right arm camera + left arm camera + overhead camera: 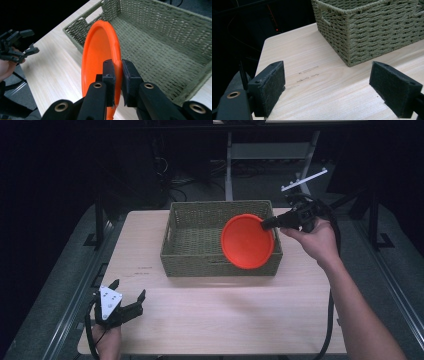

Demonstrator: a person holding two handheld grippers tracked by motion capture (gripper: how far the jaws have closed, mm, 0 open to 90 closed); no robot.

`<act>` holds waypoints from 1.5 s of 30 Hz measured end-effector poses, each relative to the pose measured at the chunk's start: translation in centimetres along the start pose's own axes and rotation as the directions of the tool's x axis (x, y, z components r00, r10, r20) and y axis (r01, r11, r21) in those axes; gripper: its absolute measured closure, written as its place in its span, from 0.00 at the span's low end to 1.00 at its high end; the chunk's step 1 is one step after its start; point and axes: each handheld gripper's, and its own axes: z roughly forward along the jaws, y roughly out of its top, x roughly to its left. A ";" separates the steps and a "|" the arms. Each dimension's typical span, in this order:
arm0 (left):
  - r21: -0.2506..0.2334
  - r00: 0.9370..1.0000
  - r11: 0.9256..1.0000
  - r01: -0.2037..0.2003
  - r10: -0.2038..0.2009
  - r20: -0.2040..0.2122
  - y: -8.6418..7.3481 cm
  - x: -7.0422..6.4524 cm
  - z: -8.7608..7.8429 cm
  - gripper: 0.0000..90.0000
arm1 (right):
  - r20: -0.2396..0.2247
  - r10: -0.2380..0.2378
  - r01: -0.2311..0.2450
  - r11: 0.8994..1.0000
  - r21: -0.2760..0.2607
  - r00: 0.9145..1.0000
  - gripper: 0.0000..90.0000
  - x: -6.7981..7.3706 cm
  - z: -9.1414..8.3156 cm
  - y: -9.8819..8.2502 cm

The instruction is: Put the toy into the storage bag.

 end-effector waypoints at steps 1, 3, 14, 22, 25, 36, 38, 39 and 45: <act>0.000 1.000 1.000 0.000 0.000 0.000 0.0 0.0 0.0 0.14 | 0.000 0.000 0.000 1.000 0.000 1.000 0.91 0.0 0.0 0.0; 0.002 1.000 1.000 0.000 0.000 0.001 0.0 0.0 0.0 0.14 | 0.001 0.006 -0.006 1.000 -0.003 1.000 0.91 -0.1 0.0 0.3; 0.002 1.000 1.000 -0.008 0.008 0.003 0.0 0.0 0.1 0.14 | 0.028 0.053 -0.052 0.998 -0.018 0.998 0.91 -1.3 0.4 1.7; 0.001 1.000 1.000 0.008 -0.008 0.004 0.0 0.1 0.2 0.14 | 0.051 0.076 -0.074 0.997 -0.028 0.996 0.91 -2.4 0.6 2.9; 0.003 1.000 1.000 0.010 -0.010 0.001 0.0 0.2 0.2 0.14 | 0.054 0.083 -0.082 0.996 -0.030 0.995 0.91 -2.6 0.8 3.2; 0.006 1.000 1.000 -0.004 0.004 0.009 0.0 0.0 0.3 0.14 | 0.101 0.159 -0.156 0.987 -0.032 0.982 0.91 -4.6 2.9 3.6; 0.006 1.000 1.000 -0.004 0.004 0.008 0.0 0.0 0.3 0.14 | 0.100 0.156 -0.153 0.988 -0.030 0.983 0.91 -4.7 3.1 3.6; 0.007 1.000 1.000 -0.004 0.004 0.007 0.0 0.1 0.2 0.14 | 0.101 0.163 -0.161 0.986 -0.028 0.981 0.91 -4.8 3.3 3.6; 0.007 1.000 1.000 0.001 -0.001 0.006 0.0 0.2 0.2 0.14 | 0.120 0.171 -0.170 0.985 -0.020 0.978 0.91 -5.3 4.2 3.7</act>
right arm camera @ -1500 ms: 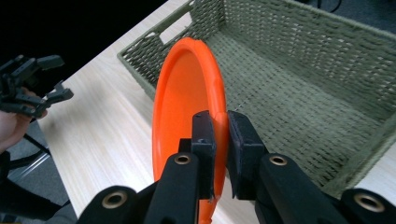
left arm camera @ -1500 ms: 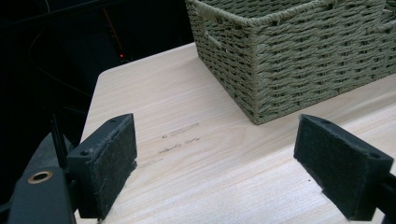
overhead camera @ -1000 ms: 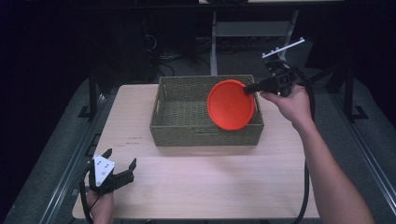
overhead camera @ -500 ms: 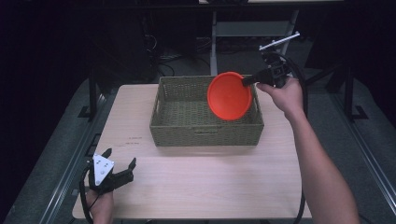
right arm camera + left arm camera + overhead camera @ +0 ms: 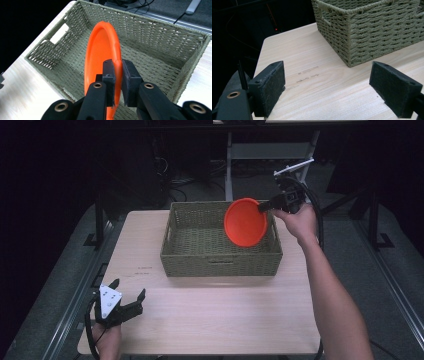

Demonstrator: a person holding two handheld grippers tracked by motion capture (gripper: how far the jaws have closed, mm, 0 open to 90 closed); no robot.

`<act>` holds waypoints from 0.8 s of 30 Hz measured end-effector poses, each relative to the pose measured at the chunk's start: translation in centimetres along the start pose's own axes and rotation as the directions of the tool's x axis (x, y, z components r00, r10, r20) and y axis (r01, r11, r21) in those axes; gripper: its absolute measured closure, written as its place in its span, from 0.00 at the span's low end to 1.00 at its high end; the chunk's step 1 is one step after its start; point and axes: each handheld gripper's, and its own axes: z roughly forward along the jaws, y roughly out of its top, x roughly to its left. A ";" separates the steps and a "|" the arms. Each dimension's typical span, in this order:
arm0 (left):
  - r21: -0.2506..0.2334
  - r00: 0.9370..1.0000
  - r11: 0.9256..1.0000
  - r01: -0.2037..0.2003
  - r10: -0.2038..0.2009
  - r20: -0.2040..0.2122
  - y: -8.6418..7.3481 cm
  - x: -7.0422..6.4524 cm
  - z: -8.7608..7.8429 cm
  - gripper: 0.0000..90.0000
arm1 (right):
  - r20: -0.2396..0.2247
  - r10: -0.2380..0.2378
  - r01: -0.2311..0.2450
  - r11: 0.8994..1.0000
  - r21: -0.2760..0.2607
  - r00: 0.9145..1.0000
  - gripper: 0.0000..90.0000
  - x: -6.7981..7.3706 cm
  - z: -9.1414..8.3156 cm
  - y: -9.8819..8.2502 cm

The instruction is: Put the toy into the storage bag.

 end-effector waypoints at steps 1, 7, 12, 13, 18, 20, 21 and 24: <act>-0.006 1.000 1.000 0.001 -0.001 -0.001 0.0 -0.1 0.0 0.14 | -0.001 0.007 -0.007 1.000 -0.003 1.000 0.91 -0.1 0.3 0.0; -0.002 1.000 1.000 -0.004 0.004 0.003 0.0 -0.1 0.0 0.14 | -0.013 0.022 -0.022 1.000 -0.016 1.000 0.91 -0.3 1.2 -0.2; -0.007 1.000 1.000 0.002 -0.002 0.003 0.0 -0.1 0.0 0.14 | -0.013 0.043 -0.043 0.999 -0.012 0.999 0.91 -0.8 2.0 -0.5; -0.005 1.000 1.000 -0.003 0.003 0.002 0.0 -0.1 0.0 0.14 | -0.010 0.042 -0.042 0.999 -0.007 0.999 0.91 -1.0 2.3 -0.6; -0.003 1.000 1.000 -0.004 0.004 0.003 0.1 -0.1 0.0 0.14 | -0.012 0.047 -0.047 0.999 -0.008 0.999 0.91 -1.1 2.8 -0.6; -0.001 1.000 1.000 -0.004 0.004 0.002 0.1 -0.1 0.1 0.14 | -0.018 0.052 -0.052 0.999 -0.007 0.999 0.91 -1.0 3.0 -0.5; -0.003 1.000 1.000 -0.001 0.001 0.002 0.1 -0.1 0.0 0.14 | -0.018 0.046 -0.046 0.999 -0.007 0.999 0.91 -1.0 3.3 -0.5; -0.003 1.000 1.000 0.000 0.000 0.001 0.1 -0.1 0.1 0.14 | -0.016 0.047 -0.047 0.999 -0.006 0.999 0.91 -0.9 3.6 -0.5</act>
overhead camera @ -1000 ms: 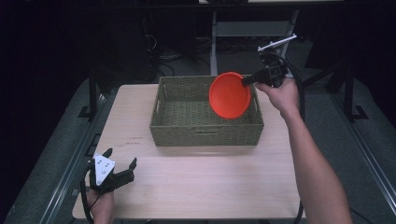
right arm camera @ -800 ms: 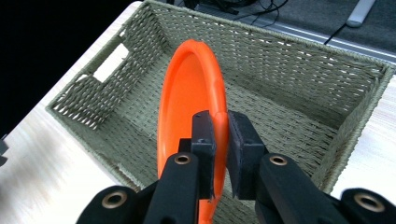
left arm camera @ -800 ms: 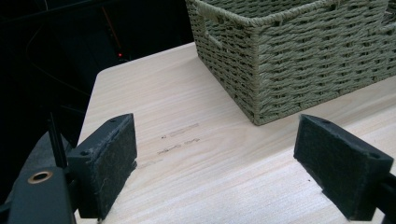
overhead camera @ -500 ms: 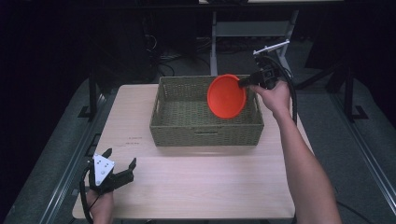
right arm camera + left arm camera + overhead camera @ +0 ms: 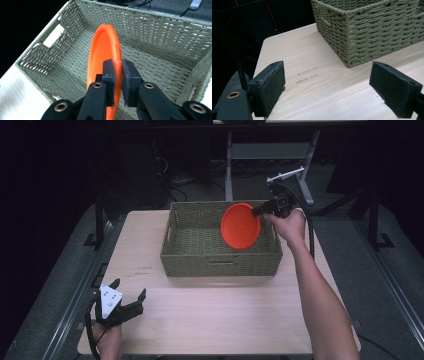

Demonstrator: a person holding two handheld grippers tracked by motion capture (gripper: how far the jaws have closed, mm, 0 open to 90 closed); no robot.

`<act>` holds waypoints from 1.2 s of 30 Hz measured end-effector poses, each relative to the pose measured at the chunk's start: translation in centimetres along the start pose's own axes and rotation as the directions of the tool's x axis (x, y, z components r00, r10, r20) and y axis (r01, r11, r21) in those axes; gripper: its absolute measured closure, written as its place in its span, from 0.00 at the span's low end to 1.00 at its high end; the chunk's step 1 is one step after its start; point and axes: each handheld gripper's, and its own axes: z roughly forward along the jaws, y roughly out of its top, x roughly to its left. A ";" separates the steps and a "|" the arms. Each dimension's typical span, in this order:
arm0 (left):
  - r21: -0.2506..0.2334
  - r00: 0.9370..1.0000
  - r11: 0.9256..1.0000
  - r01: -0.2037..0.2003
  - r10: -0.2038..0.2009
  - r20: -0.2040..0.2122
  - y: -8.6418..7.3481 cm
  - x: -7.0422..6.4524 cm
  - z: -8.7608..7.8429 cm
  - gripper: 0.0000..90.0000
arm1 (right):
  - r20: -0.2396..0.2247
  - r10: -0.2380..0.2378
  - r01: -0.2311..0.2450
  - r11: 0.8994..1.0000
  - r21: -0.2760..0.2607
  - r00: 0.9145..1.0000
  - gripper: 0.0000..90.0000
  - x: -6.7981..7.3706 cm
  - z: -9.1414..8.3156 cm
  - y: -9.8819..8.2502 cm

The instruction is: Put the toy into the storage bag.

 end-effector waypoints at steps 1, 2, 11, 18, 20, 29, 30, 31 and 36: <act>0.006 1.000 1.000 -0.004 0.004 0.000 0.0 0.0 0.0 0.14 | 0.004 -0.005 0.005 1.000 0.011 1.000 0.91 0.1 0.4 0.0; 0.006 1.000 1.000 -0.004 0.004 0.000 0.0 0.0 0.0 0.14 | 0.004 -0.005 0.005 1.000 0.011 1.000 0.91 0.1 0.4 0.0; 0.004 1.000 1.000 -0.002 0.002 0.002 0.0 0.0 0.1 0.14 | 0.010 -0.008 0.008 0.999 0.035 1.000 0.91 -0.1 2.2 -0.3; 0.004 1.000 1.000 -0.002 0.002 0.004 0.0 0.0 0.0 0.14 | 0.015 -0.003 0.002 0.997 0.073 1.000 0.91 -0.5 3.8 -0.9; 0.004 1.000 1.000 -0.003 0.003 0.004 0.0 0.0 0.0 0.14 | 0.024 -0.010 0.008 0.997 0.082 1.000 0.91 -0.3 4.2 -0.9; 0.003 1.000 1.000 -0.001 0.001 0.004 0.0 0.0 -0.1 0.14 | 0.018 -0.020 0.018 0.994 0.111 1.000 0.91 0.4 5.9 -1.1; 0.003 1.000 1.000 -0.001 0.001 0.004 0.0 0.0 -0.1 0.14 | 0.018 -0.020 0.018 0.994 0.111 1.000 0.91 0.4 5.9 -1.1; 0.001 1.000 1.000 -0.003 0.003 0.004 0.0 0.0 -0.1 0.14 | 0.014 -0.022 0.020 0.993 0.114 1.000 0.91 0.4 6.0 -1.1; 0.004 1.000 1.000 -0.008 0.008 0.005 0.0 0.0 -0.1 0.14 | 0.030 -0.002 -0.003 0.990 0.144 1.000 0.91 -0.5 6.4 -1.8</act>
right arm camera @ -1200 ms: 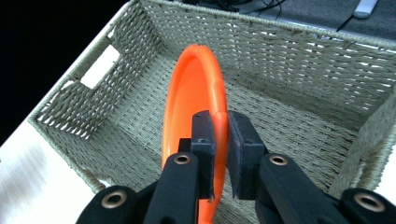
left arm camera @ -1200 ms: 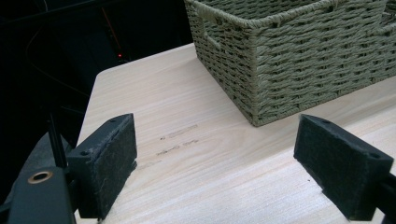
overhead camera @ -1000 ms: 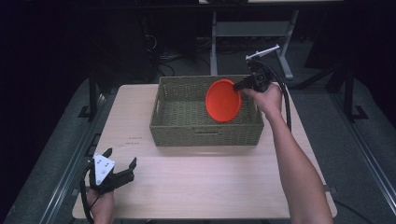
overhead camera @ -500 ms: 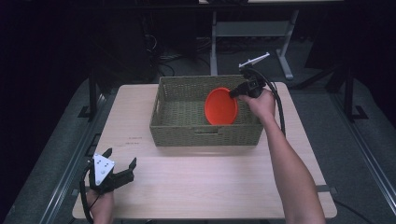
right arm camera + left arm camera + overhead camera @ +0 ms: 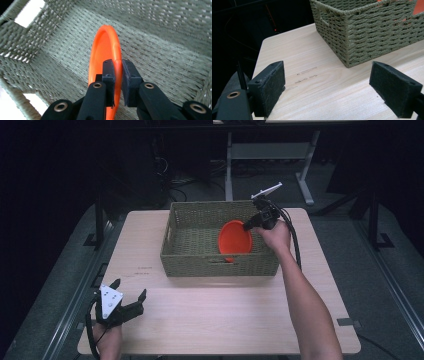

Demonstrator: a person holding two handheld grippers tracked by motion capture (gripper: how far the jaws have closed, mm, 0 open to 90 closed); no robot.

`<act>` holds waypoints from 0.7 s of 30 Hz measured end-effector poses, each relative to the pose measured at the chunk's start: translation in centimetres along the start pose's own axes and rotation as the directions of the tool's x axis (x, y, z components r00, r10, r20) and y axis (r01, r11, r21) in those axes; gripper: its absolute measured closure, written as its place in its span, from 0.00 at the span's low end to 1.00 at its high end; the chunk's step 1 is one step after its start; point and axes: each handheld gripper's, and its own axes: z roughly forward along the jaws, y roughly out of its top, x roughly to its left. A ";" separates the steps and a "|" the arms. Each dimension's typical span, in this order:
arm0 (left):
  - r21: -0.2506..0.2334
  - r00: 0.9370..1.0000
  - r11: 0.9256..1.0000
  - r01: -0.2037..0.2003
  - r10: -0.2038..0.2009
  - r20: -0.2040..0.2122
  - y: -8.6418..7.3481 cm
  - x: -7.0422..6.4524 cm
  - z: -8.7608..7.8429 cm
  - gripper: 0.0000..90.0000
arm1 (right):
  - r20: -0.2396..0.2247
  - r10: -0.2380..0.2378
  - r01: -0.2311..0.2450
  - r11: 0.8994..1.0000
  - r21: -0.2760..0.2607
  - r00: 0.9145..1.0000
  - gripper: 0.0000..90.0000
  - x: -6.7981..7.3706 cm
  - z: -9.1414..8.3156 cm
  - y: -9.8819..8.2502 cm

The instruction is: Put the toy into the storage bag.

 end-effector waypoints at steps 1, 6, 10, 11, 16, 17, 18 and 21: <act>0.001 1.000 1.000 0.001 -0.001 0.001 0.0 0.0 0.0 0.14 | -0.001 0.000 0.000 1.000 0.002 1.000 0.91 -0.1 0.1 -0.1; 0.001 1.000 1.000 -0.002 0.002 -0.001 0.0 0.0 0.0 0.14 | -0.003 0.012 -0.012 1.000 0.013 1.000 0.90 -0.4 0.4 -0.3; -0.005 1.000 1.000 0.008 -0.008 0.000 0.0 0.0 0.0 0.14 | -0.011 0.011 -0.011 1.000 0.015 1.000 0.89 -0.5 0.6 -0.4; -0.006 1.000 1.000 0.006 -0.006 0.000 0.0 0.0 0.0 0.14 | -0.012 0.012 -0.012 1.000 0.019 1.000 0.88 -0.6 0.6 -0.5; -0.006 1.000 1.000 0.003 -0.003 -0.001 0.0 0.0 0.0 0.14 | -0.011 0.028 -0.027 0.999 0.035 1.000 0.81 -0.9 0.5 -0.7; -0.005 1.000 1.000 0.004 -0.004 -0.002 0.0 0.0 0.0 0.14 | -0.005 0.026 -0.025 0.999 0.039 1.000 0.81 -0.9 0.5 -0.7; -0.005 1.000 1.000 0.006 -0.006 0.000 0.0 -0.1 0.0 0.14 | -0.006 0.029 -0.029 0.999 0.043 1.000 0.80 -1.0 0.4 -0.8; -0.009 1.000 1.000 0.003 -0.003 -0.002 0.0 -0.1 0.0 0.14 | -0.009 0.036 -0.035 0.999 0.040 0.999 0.77 -1.2 0.4 -0.9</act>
